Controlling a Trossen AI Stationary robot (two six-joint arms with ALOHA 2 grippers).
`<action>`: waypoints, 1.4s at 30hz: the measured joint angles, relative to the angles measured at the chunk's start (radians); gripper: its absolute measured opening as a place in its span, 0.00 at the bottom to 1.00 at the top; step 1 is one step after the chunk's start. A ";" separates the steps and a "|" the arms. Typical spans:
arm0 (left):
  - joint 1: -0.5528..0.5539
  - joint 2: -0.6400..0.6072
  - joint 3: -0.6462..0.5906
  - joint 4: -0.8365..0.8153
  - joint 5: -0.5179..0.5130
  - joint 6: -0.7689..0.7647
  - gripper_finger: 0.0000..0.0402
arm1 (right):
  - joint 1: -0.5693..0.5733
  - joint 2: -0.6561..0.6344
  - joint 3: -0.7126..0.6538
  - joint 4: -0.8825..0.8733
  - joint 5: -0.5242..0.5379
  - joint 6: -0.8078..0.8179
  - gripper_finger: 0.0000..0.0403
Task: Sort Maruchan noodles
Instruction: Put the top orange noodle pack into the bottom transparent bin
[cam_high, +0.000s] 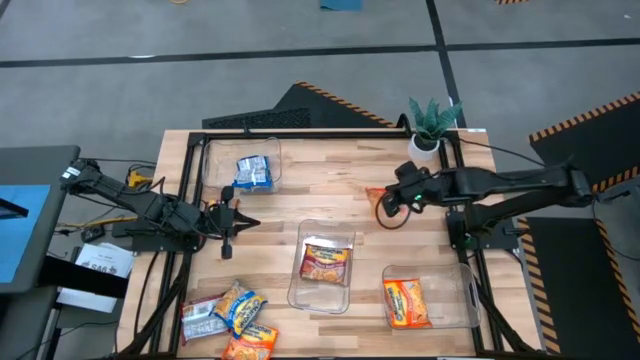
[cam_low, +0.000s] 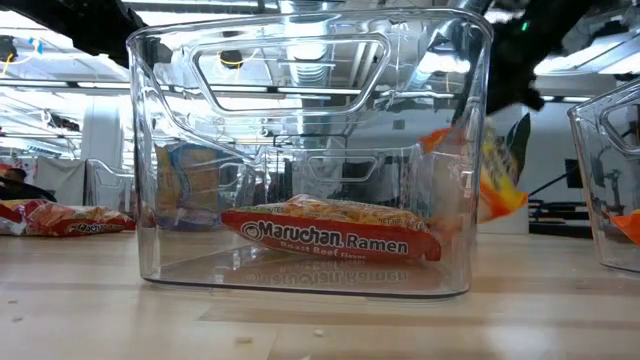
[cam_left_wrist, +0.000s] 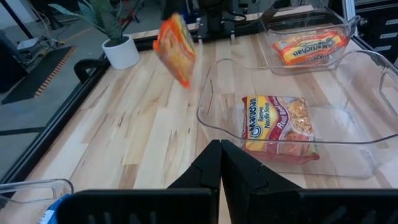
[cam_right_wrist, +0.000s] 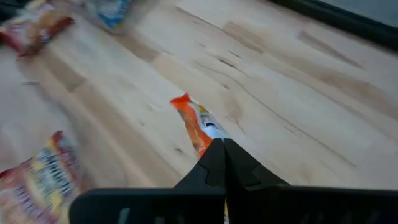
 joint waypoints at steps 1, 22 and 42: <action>0.000 0.000 0.000 0.000 0.000 0.000 0.00 | 0.011 -0.012 0.021 -0.030 0.000 -0.002 0.02; 0.000 0.000 0.000 -0.001 -0.001 0.000 0.00 | 0.426 -0.046 0.462 -0.399 -0.130 0.083 0.02; 0.000 0.000 0.000 -0.001 -0.002 0.000 0.00 | 0.834 0.194 0.476 -0.399 -0.082 0.508 0.06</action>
